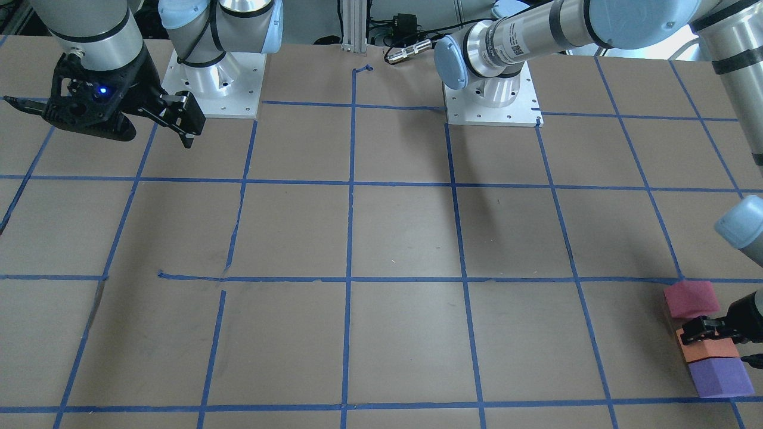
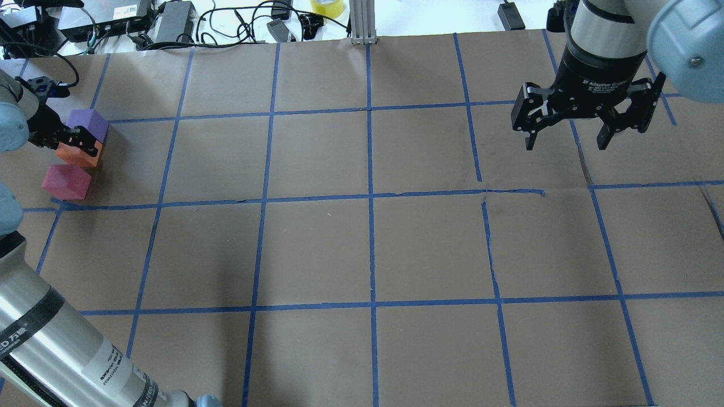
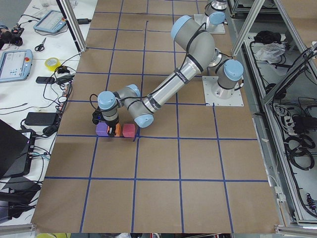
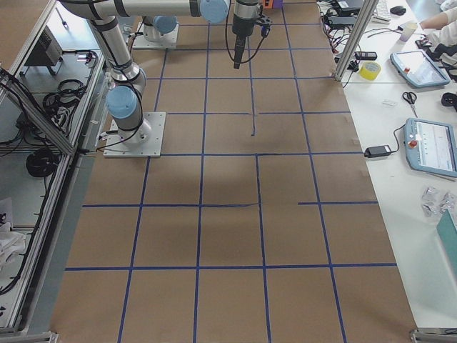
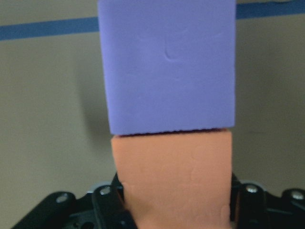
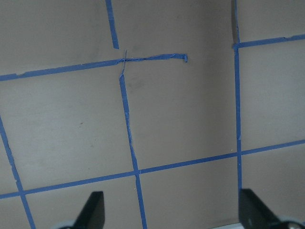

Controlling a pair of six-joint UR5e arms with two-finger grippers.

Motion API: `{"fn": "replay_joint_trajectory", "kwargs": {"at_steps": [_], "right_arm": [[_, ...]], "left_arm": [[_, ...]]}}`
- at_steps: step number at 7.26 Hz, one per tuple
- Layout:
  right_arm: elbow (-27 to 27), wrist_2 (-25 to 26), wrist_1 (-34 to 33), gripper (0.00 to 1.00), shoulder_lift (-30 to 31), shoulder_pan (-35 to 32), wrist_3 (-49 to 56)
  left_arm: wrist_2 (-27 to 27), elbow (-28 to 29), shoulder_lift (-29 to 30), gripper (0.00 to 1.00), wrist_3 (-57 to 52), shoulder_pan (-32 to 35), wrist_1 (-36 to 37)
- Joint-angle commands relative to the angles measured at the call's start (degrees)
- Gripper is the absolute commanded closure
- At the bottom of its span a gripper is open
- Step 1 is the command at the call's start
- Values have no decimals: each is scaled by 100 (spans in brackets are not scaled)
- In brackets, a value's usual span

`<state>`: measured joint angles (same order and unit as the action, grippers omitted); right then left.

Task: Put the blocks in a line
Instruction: 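Place the orange cube between the pink and purple cubes, then open the left gripper and lift away from the cubes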

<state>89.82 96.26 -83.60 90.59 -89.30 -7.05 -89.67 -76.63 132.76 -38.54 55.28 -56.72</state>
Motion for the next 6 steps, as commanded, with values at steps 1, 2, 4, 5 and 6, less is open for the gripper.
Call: {"fn": "replay_joint_trajectory", "kwargs": {"at_steps": [1,2,4,5,6], "right_arm": [[1,-2,-7,0,20,0,-7],[1,-20,-16,0,38,-9,-7],[1,-54,-7,0,3,-9,72],[-8,-125,-7,0,3,0,11],[-8,-108,2,0,-6,-9,-7]], "left_arm": [[-16,16,-66,0,-13,0,-76],[-16,16,-162,0,31,0,-129],[-25,60,-739,0,40,18,-767],[-25,87,-1282,0,31,9,-1415],[-25,87,-1853,0,49,35,-2047]]}}
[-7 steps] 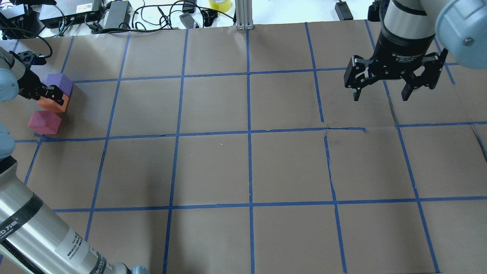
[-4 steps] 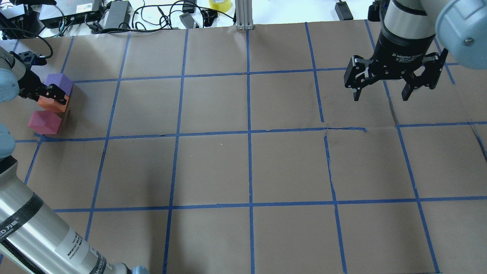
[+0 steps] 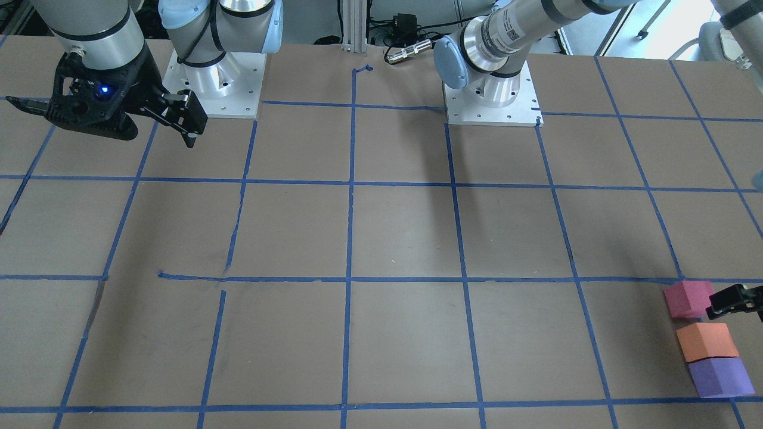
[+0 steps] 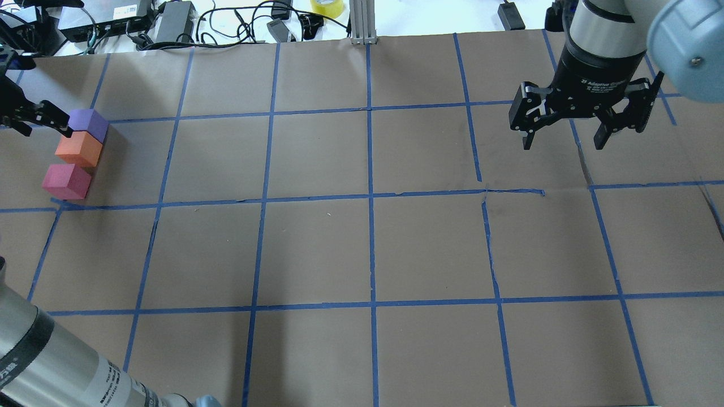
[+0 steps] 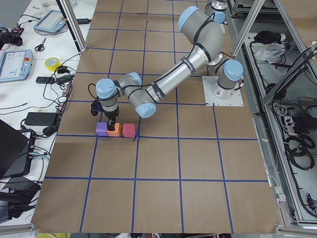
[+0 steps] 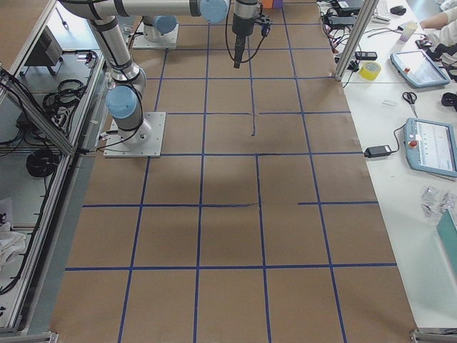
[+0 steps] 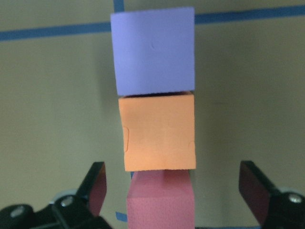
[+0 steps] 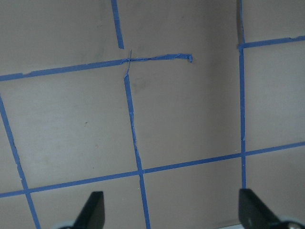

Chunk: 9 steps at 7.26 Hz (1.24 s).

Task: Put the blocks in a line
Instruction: 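Open the left gripper and lift away from the cubes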

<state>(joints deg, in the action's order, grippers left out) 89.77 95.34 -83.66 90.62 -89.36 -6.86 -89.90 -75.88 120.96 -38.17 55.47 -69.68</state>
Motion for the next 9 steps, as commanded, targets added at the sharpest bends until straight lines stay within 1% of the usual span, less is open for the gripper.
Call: {"fn": "replay_joint_trajectory", "kwargs": {"at_steps": [1,2,3,4,5,6,7,8,9], "right_arm": [[-3,-24,51,0,-1,-3,-26],[-3,-24,34,0,8,-11,9],[-3,37,16,0,69,-12,27],[-12,-23,16,0,105,-12,36],[-64,-33,7,0,288,-20,53],[-56,-268,-10,0,411,-20,149],[-13,-479,-298,0,412,-20,229],[-21,-490,-370,0,430,-20,299],[-4,-490,-432,0,413,-20,474]], "left_arm": [[-10,-23,-1201,0,28,68,-1140],[51,-67,-1668,0,55,104,-1510],[225,-76,-2151,0,81,104,-1905],[244,-137,-2460,0,81,87,-2040],[201,-294,-2742,0,177,113,-2171],[157,-540,-2997,0,291,139,-2251],[139,-603,-3095,0,344,313,-2243],[122,-525,-3114,0,780,828,-2226],[130,-524,-3097,0,1567,1382,-2182]]}}
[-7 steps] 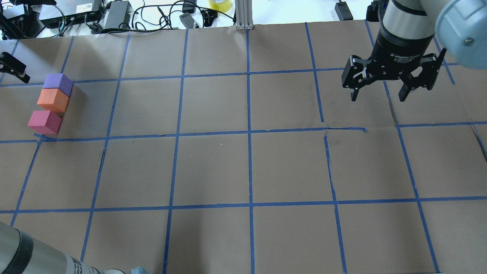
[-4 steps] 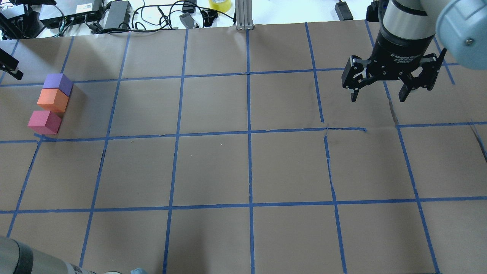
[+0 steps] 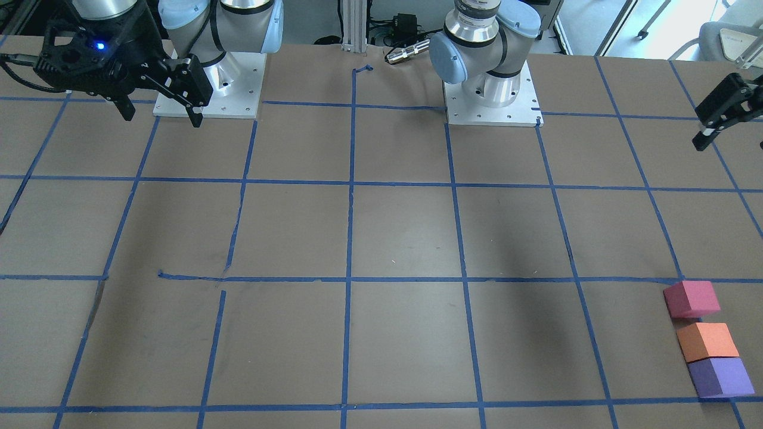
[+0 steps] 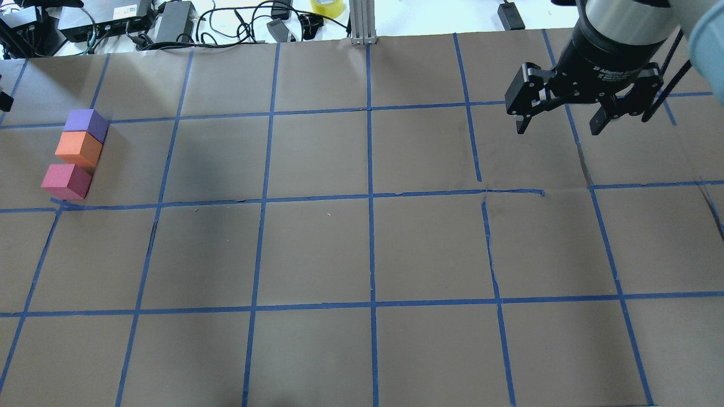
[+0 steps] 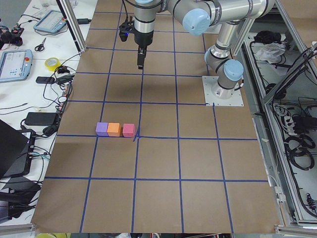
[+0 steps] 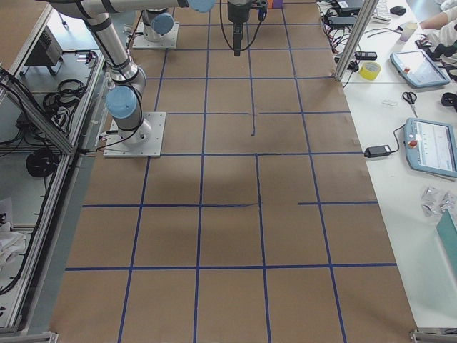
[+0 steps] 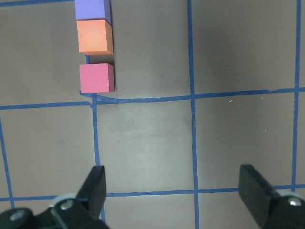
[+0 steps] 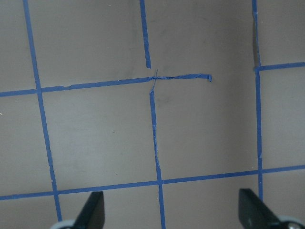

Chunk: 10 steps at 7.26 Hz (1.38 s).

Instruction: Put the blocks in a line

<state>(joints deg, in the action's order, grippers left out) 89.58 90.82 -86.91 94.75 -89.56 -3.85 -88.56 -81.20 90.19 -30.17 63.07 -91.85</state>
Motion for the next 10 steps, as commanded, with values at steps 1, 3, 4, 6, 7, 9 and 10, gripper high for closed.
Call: {"fn": "replay_joint_trajectory", "kwargs": {"at_steps": [1,3,4,6,7,9,10], "right_arm": [[16,-38,-176,0,-18,0,270],[24,-47,-159,0,-53,0,262],[33,-38,-159,0,-54,0,262],[33,-47,-168,0,-54,0,262],[33,-38,-168,0,-54,0,262],[59,75,-98,0,-62,0,279],[129,33,-159,0,-88,0,227]], "left_arm": [[40,-36,-27,0,1585,1107,45],[23,-132,86,0,3019,2293,271],[23,-150,130,0,3495,2585,352],[23,-307,44,0,3808,2685,352],[23,-395,-18,0,3799,2685,361],[-168,-405,-36,0,3799,2685,352],[-466,-405,-36,0,3808,2685,344]]}}
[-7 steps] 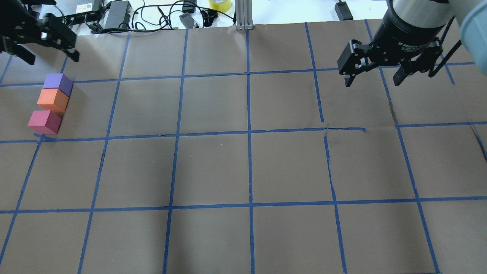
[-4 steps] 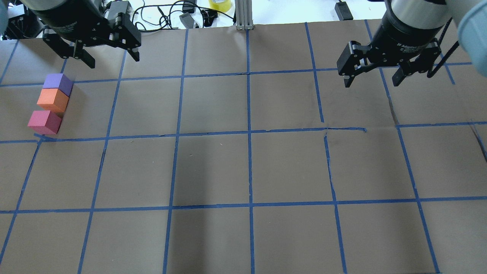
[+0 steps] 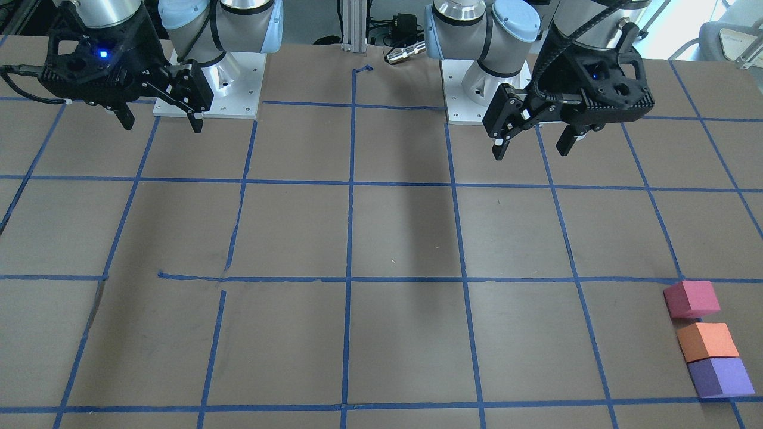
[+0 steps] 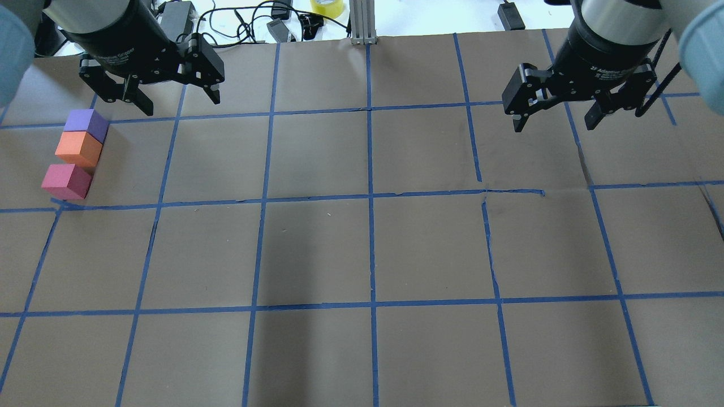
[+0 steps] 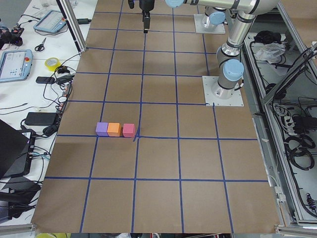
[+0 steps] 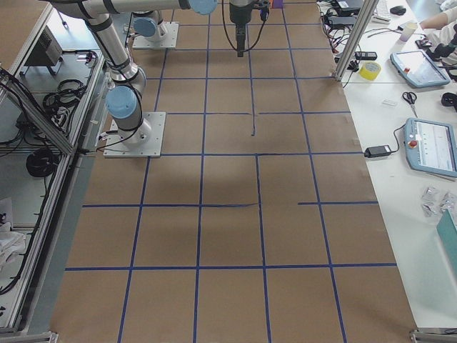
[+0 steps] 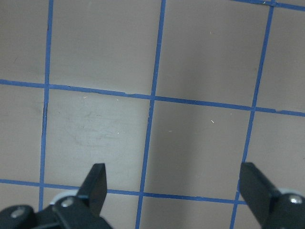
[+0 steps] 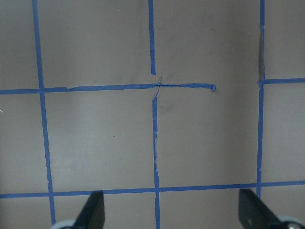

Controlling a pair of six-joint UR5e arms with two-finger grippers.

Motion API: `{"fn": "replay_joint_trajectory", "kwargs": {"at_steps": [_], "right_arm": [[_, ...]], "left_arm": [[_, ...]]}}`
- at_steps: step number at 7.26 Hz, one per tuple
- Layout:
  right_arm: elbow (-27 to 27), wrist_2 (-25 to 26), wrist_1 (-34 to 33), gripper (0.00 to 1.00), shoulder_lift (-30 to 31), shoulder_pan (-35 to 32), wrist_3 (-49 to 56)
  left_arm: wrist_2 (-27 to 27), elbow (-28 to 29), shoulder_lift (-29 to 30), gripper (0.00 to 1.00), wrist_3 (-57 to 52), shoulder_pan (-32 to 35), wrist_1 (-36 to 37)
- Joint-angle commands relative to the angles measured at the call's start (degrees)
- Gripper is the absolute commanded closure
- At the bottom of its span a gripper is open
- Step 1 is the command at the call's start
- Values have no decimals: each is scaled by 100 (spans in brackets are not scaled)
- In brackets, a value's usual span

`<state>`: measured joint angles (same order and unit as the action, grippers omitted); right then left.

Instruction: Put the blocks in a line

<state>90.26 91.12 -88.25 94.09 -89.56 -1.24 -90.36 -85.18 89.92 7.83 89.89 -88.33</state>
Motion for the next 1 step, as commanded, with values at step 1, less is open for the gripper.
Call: {"fn": "replay_joint_trajectory", "kwargs": {"at_steps": [1], "right_arm": [[79,-7,-17,0,-22,0,-35]], "left_arm": [[-272,-8,8,0,17,2,0]]}}
